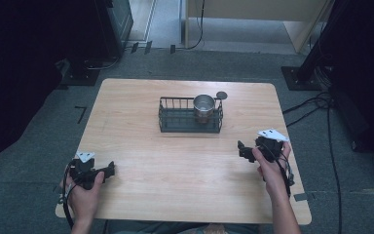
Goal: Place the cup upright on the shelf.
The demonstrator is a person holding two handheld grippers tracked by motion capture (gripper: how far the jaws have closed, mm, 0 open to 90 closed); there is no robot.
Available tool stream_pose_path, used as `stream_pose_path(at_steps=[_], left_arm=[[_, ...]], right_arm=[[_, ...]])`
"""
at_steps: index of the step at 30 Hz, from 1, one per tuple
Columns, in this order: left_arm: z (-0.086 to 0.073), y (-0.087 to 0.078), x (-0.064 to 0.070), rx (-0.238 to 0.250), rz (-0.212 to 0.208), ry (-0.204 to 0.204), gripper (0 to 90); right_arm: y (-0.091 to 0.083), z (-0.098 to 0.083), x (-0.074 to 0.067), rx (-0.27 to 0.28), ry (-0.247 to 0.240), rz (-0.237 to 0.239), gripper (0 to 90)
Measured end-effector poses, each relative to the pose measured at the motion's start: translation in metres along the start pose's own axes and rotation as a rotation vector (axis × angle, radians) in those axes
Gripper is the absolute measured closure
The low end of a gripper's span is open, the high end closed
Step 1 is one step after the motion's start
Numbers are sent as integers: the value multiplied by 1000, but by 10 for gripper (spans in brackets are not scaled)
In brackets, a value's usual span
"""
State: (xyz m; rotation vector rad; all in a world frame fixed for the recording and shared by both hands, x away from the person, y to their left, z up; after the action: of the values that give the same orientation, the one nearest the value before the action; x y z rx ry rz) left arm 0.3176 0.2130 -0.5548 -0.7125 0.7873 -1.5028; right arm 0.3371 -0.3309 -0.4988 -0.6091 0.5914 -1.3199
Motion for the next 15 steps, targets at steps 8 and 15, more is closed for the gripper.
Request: stream_pose_path(at_steps=[8, 15], left_arm=[[0, 0, 0, 0, 0, 1, 0], [0, 0, 0, 0, 0, 0, 0]], right_arm=[[-4, -20, 16, -19, 32, -21, 0], [-7, -37, 29, -38, 54, -42, 0]])
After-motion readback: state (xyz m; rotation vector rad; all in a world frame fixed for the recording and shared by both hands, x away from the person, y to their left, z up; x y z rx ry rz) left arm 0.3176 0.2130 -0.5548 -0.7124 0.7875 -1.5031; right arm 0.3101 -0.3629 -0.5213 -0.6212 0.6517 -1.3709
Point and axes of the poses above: each handheld gripper's, and its own axes: y roughly forward along the jaws, z roughly out of its top, x roughly to its right, the point moved 5 cm from there along y, roughly forward along the jaws, and after that the axes turned 8 degrees about -x, right-handed, at the moved point
